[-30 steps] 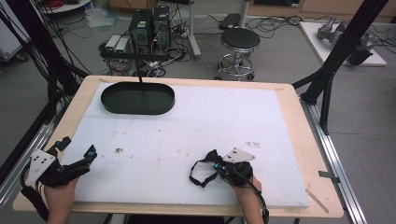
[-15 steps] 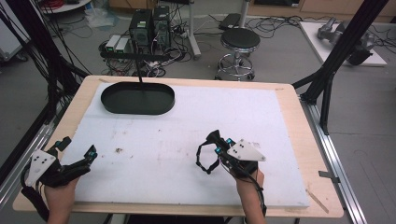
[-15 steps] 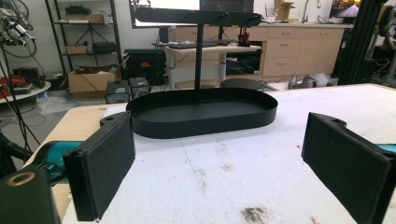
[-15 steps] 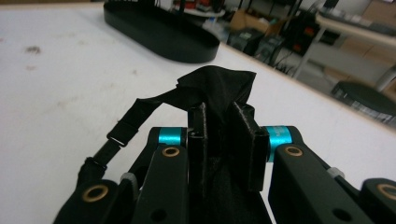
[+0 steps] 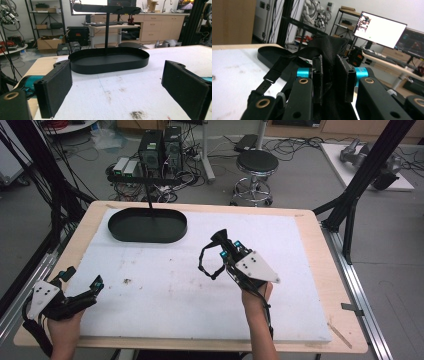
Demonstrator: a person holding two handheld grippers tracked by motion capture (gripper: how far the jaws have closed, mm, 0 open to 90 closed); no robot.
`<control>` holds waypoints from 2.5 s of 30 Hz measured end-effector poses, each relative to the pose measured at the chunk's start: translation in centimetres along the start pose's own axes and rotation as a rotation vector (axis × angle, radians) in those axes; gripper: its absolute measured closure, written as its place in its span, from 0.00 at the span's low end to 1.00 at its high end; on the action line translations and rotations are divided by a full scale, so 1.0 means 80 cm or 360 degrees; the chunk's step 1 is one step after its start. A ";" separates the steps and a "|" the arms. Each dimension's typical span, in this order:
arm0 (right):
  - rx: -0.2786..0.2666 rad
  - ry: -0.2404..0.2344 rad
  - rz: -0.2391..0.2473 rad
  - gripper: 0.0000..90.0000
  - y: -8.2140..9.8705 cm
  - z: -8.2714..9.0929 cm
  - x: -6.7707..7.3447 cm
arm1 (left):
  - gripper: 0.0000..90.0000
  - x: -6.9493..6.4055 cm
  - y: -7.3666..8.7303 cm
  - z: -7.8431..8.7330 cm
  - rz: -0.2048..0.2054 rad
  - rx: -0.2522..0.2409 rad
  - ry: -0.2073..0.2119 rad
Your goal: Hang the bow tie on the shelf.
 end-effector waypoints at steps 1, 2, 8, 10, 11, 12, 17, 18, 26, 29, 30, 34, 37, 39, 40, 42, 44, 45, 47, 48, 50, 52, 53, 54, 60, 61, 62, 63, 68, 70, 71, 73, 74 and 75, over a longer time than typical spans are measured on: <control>-0.0010 -0.0007 0.0005 0.85 -0.003 -0.007 0.000 | 0.11 0.000 0.000 0.000 -0.0002 0.0001 -0.0001; -0.0039 -0.0022 0.0027 0.85 -0.009 -0.020 0.001 | 0.11 0.001 0.001 0.000 -0.0001 0.0002 0.0000; -0.0118 -0.0040 0.0053 0.85 -0.027 -0.064 0.004 | 0.11 0.002 0.001 -0.001 0.0014 0.0003 0.0002; -0.0149 -0.0040 0.0053 0.85 -0.033 -0.078 0.005 | 0.11 0.002 0.001 0.000 0.0025 -0.0001 0.0003; -0.0158 -0.0041 0.0062 0.85 -0.035 -0.086 0.005 | 0.11 0.002 0.000 0.000 0.0029 -0.0009 0.0005; -0.0158 -0.0041 0.0062 0.85 -0.035 -0.086 0.005 | 0.11 0.002 -0.001 0.000 0.0026 -0.0012 0.0006; -0.0191 -0.0034 0.0083 0.85 -0.042 -0.131 0.005 | 0.11 0.002 -0.002 0.000 0.0042 -0.0019 0.0008; -0.0196 -0.0038 0.0083 0.85 -0.043 -0.138 0.005 | 0.11 0.003 -0.002 0.000 0.0045 -0.0020 0.0006; -0.0221 -0.0007 0.0127 0.85 -0.049 -0.190 0.004 | 0.11 0.001 -0.005 -0.001 0.0067 -0.0045 0.0020; -0.0236 0.0014 0.0176 0.85 -0.051 -0.214 0.003 | 0.11 0.000 -0.009 -0.002 0.0064 -0.0057 0.0028; -0.0230 0.0021 0.0223 0.85 -0.051 -0.235 0.003 | 0.11 -0.001 -0.011 -0.002 0.0060 -0.0064 0.0030; -0.0225 0.0045 0.0303 0.85 -0.047 -0.267 0.005 | 0.11 -0.002 -0.014 -0.002 0.0070 -0.0080 0.0039; -0.0201 0.0056 0.0333 0.85 -0.044 -0.291 0.002 | 0.11 -0.002 -0.015 -0.002 0.0080 -0.0085 0.0050; -0.0215 0.0098 0.0350 0.85 -0.041 -0.302 -0.001 | 0.11 -0.002 -0.015 -0.002 0.0092 -0.0095 0.0054; -0.0202 0.0108 0.0360 0.85 -0.039 -0.307 -0.003 | 0.11 -0.002 -0.015 -0.002 0.0094 -0.0096 0.0056; -0.0185 0.0121 0.0370 0.85 -0.038 -0.312 -0.005 | 0.11 -0.003 -0.015 -0.003 0.0106 -0.0097 0.0061; -0.0154 0.0151 0.0432 0.85 -0.034 -0.328 -0.009 | 0.11 -0.002 -0.015 -0.003 0.0104 -0.0092 0.0066; -0.0155 0.0160 0.0443 0.85 -0.033 -0.333 -0.010 | 0.11 -0.002 -0.014 -0.003 0.0106 -0.0094 0.0064; -0.0146 0.0172 0.0470 0.85 -0.030 -0.340 -0.011 | 0.11 -0.001 -0.014 -0.003 0.0114 -0.0099 0.0062; -0.0137 0.0172 0.0477 0.85 -0.028 -0.344 -0.012 | 0.11 -0.001 -0.014 -0.003 0.0114 -0.0099 0.0062; -0.0132 0.0185 0.0502 0.85 -0.023 -0.351 -0.012 | 0.11 0.001 -0.014 -0.003 0.0117 -0.0100 0.0060; -0.0130 0.0187 0.0515 0.85 -0.019 -0.355 -0.013 | 0.11 0.002 -0.014 -0.003 0.0120 -0.0102 0.0056; -0.0121 0.0196 0.0525 0.85 -0.015 -0.356 -0.014 | 0.11 0.003 -0.013 -0.003 0.0126 -0.0100 0.0053; -0.0121 0.0196 0.0525 0.85 -0.015 -0.356 -0.014 | 0.11 0.003 -0.013 -0.003 0.0126 -0.0100 0.0053; -0.0017 0.0218 0.0512 0.85 0.011 -0.366 -0.025 | 0.11 0.002 -0.008 -0.004 0.0123 -0.0073 0.0056; -0.0001 0.0222 0.0509 0.85 0.015 -0.367 -0.026 | 0.11 0.002 -0.008 -0.004 0.0124 -0.0070 0.0056; 0.0014 0.0219 0.0505 0.85 0.018 -0.368 -0.026 | 0.11 0.002 -0.007 -0.004 0.0127 -0.0068 0.0056; 0.0032 0.0224 0.0501 0.85 0.021 -0.369 -0.026 | 0.11 0.002 -0.007 -0.004 0.0127 -0.0066 0.0055; 0.0069 0.0221 0.0474 0.81 0.029 -0.370 -0.027 | 0.11 0.004 -0.005 -0.004 0.0127 -0.0060 0.0049; 0.0063 0.0240 0.0465 0.67 0.028 -0.369 -0.028 | 0.11 0.004 -0.005 -0.004 0.0134 -0.0059 0.0048; 0.0055 0.0266 0.0431 0.61 0.027 -0.368 -0.029 | 0.11 0.004 -0.005 -0.004 0.0134 -0.0059 0.0048; 0.0053 0.0300 0.0398 0.52 0.025 -0.364 -0.033 | 0.11 0.004 -0.004 -0.004 0.0139 -0.0059 0.0052; 0.0050 0.0306 0.0387 0.48 0.023 -0.362 -0.035 | 0.11 0.005 -0.004 -0.005 0.0137 -0.0057 0.0057; 0.0048 0.0309 0.0380 0.45 0.021 -0.359 -0.037 | 0.11 0.004 -0.004 -0.005 0.0138 -0.0056 0.0060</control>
Point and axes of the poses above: each handheld gripper's, and its own axes: z roughly backward along the jaws, y roughly out of its underside, x roughly to its left, the point moved 2 cm from there along -z, roughly forward along the jaws, and after that the axes turned 9 degrees about -x, right-handed, at the moved point
